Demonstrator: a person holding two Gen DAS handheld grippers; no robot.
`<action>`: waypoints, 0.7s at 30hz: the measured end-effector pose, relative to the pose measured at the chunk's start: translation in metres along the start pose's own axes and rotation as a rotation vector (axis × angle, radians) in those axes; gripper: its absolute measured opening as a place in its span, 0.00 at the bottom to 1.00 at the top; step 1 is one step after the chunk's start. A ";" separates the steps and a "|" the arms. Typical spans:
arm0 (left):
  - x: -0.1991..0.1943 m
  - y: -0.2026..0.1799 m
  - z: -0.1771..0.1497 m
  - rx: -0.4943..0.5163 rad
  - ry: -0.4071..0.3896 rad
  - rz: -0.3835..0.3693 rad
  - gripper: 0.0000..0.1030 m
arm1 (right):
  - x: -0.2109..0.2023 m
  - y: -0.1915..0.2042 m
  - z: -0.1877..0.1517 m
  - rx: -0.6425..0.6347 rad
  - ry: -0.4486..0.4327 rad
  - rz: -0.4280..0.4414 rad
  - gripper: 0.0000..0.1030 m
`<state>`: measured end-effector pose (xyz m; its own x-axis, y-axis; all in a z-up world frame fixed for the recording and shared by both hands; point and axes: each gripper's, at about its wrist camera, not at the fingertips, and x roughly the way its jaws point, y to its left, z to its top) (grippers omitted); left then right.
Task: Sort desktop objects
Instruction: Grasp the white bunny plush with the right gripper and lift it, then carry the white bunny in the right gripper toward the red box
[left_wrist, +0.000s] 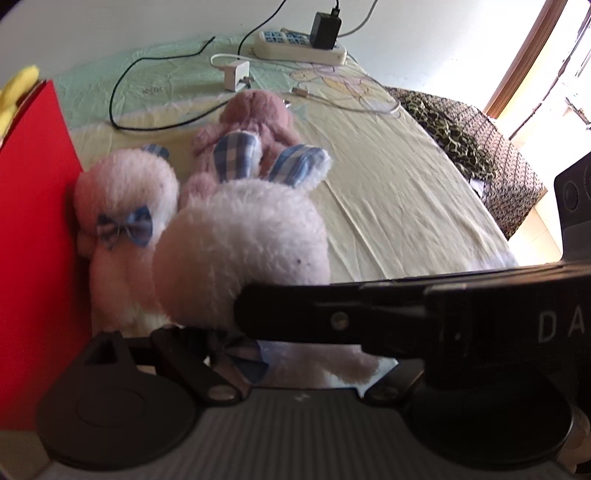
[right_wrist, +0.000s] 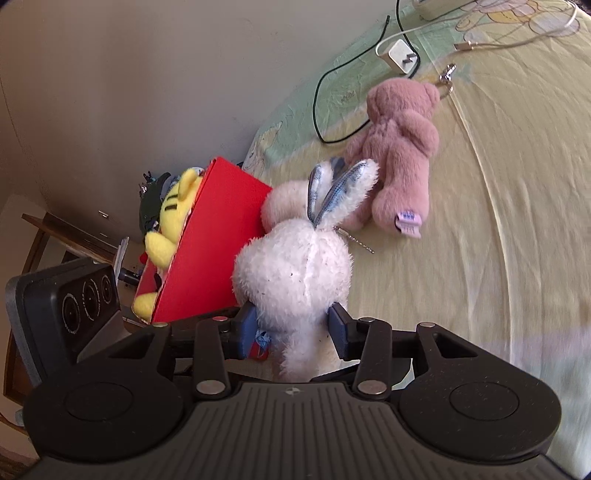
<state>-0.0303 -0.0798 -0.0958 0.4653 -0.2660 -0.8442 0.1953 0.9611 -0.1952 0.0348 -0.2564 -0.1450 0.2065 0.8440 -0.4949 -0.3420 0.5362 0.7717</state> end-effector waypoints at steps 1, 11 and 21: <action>0.000 0.000 -0.003 -0.001 0.010 0.002 0.87 | 0.000 0.001 -0.003 -0.001 0.004 -0.005 0.44; -0.008 -0.002 -0.020 -0.007 0.041 0.017 0.87 | 0.000 0.014 -0.021 -0.025 0.020 -0.024 0.44; -0.014 0.000 -0.027 -0.015 0.062 0.048 0.87 | 0.002 0.021 -0.030 -0.025 0.032 -0.008 0.44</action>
<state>-0.0604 -0.0741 -0.0973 0.4193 -0.2147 -0.8821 0.1611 0.9738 -0.1604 0.0005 -0.2438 -0.1421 0.1799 0.8388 -0.5139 -0.3632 0.5421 0.7578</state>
